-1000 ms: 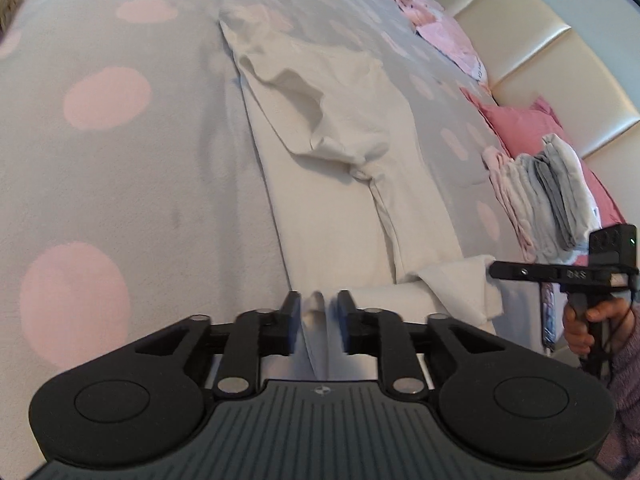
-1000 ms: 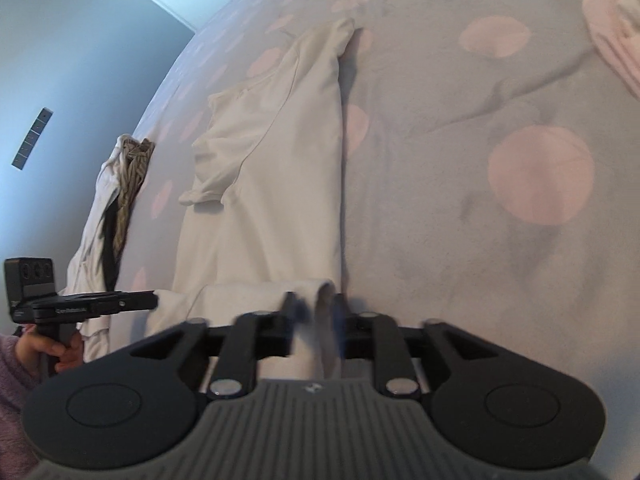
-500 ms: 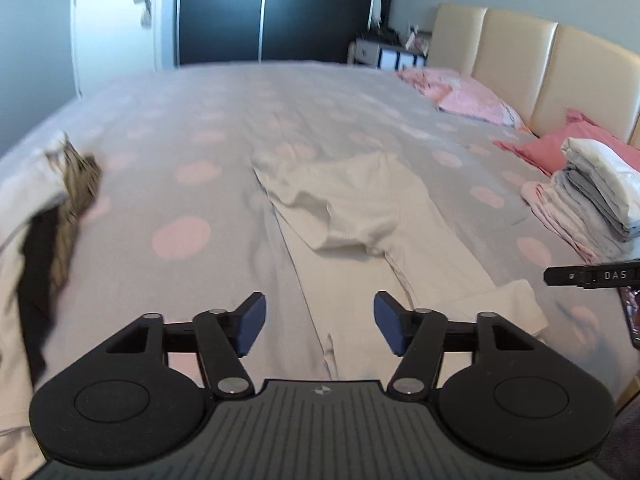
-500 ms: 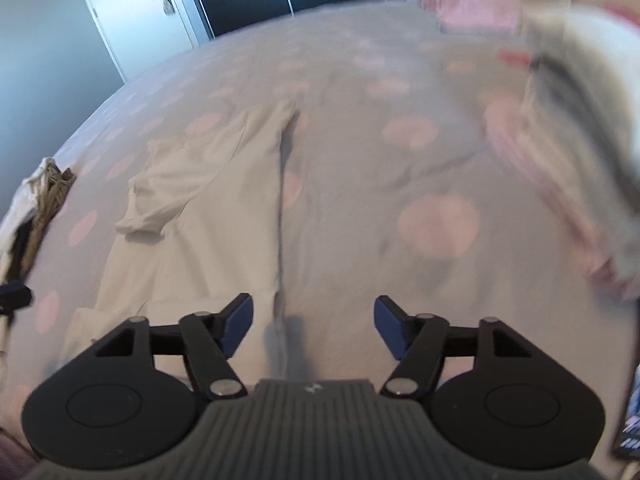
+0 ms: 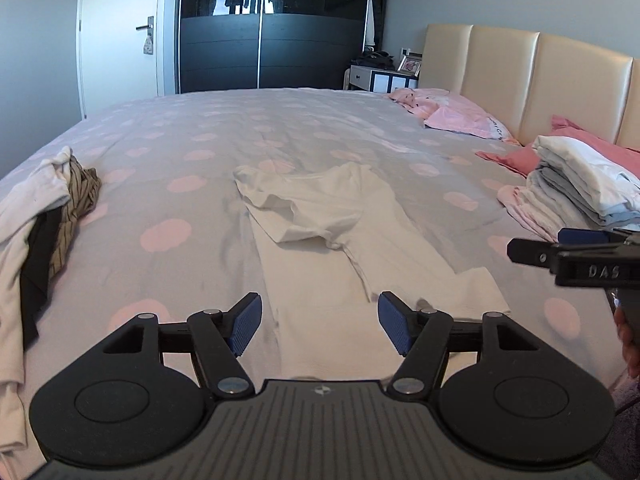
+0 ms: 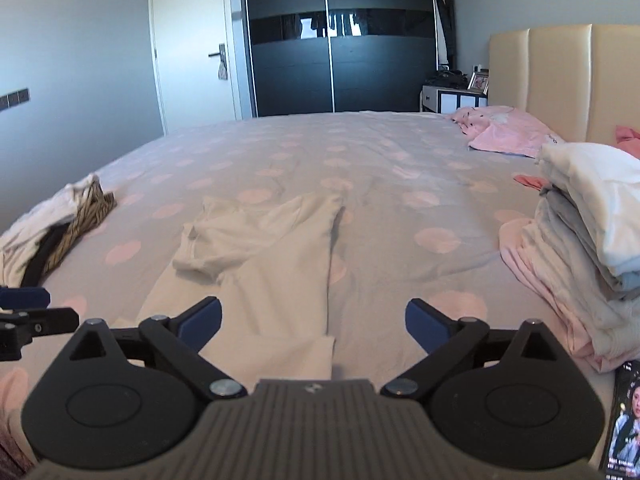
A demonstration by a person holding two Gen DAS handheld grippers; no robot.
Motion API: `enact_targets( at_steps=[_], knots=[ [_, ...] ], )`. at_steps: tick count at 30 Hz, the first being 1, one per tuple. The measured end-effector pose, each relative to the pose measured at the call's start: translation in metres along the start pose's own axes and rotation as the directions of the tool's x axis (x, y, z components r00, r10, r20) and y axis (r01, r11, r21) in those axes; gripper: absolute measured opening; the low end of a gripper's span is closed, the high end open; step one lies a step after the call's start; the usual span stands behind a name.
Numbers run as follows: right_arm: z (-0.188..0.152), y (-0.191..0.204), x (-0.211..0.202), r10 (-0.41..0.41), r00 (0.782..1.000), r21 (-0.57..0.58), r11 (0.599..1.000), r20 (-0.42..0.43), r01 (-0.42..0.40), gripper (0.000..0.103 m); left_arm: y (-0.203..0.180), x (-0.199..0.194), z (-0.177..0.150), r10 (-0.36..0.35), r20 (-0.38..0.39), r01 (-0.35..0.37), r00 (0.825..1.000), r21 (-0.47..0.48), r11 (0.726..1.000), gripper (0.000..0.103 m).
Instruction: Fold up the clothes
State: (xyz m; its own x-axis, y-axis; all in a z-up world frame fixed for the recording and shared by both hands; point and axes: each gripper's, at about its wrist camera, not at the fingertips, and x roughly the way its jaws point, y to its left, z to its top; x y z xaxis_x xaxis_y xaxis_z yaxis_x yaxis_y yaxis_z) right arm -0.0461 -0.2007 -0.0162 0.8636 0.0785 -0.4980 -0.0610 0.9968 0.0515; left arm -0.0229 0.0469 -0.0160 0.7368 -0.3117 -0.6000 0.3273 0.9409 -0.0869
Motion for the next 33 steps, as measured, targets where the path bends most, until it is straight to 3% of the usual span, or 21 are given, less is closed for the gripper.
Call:
enact_targets(
  at_steps=[2, 5, 13, 14, 16, 18, 22, 25, 29, 33],
  knots=[
    [-0.007, 0.005, -0.001, -0.020, 0.999, -0.021, 1.000, -0.028, 0.019, 0.099, 0.000, 0.003, -0.004, -0.039, -0.043, 0.038, 0.998, -0.018, 0.999, 0.063],
    [-0.017, 0.009, -0.001, 0.018, 0.994, -0.051, 0.998, -0.107, -0.024, 0.099, -0.003, 0.007, -0.013, -0.064, -0.099, 0.063, 0.993, -0.016, 0.998, 0.063],
    [-0.037, 0.026, -0.003, 0.055, 0.976, -0.104, 0.991, -0.212, -0.079, 0.096, -0.017, 0.016, -0.032, -0.128, -0.193, 0.129, 0.973, -0.005, 0.992, 0.058],
    [-0.040, 0.028, -0.005, 0.059, 0.974, -0.104, 0.991, -0.220, -0.084, 0.094, -0.017, 0.017, -0.033, -0.134, -0.198, 0.136, 0.971, -0.005, 0.991, 0.056],
    [-0.044, 0.032, -0.007, 0.059, 0.970, -0.114, 0.990, -0.237, -0.088, 0.063, -0.017, 0.019, -0.034, -0.154, -0.205, 0.154, 0.967, -0.015, 0.988, 0.050],
    [-0.046, 0.032, -0.003, 0.066, 0.962, -0.102, 0.990, -0.264, -0.096, 0.044, -0.018, 0.020, -0.036, -0.171, -0.212, 0.172, 0.962, -0.018, 0.985, 0.044],
    [-0.049, 0.030, 0.005, 0.099, 0.949, -0.059, 0.991, -0.298, -0.122, 0.028, -0.021, 0.029, -0.038, -0.178, -0.229, 0.182, 0.957, -0.006, 0.983, 0.041],
    [-0.051, 0.036, 0.012, 0.111, 0.949, -0.076, 0.987, -0.295, -0.139, 0.028, -0.023, 0.043, -0.040, -0.193, -0.254, 0.198, 0.948, -0.009, 0.980, 0.041],
    [-0.058, 0.038, 0.029, 0.133, 0.929, -0.051, 0.986, -0.346, -0.160, 0.027, -0.025, 0.056, -0.045, -0.193, -0.270, 0.202, 0.943, 0.005, 0.979, 0.041],
    [-0.056, 0.041, 0.038, 0.138, 0.939, -0.064, 0.984, -0.316, -0.166, 0.027, -0.023, 0.063, -0.038, -0.214, -0.229, 0.224, 0.949, 0.017, 0.974, 0.041]
  ],
)
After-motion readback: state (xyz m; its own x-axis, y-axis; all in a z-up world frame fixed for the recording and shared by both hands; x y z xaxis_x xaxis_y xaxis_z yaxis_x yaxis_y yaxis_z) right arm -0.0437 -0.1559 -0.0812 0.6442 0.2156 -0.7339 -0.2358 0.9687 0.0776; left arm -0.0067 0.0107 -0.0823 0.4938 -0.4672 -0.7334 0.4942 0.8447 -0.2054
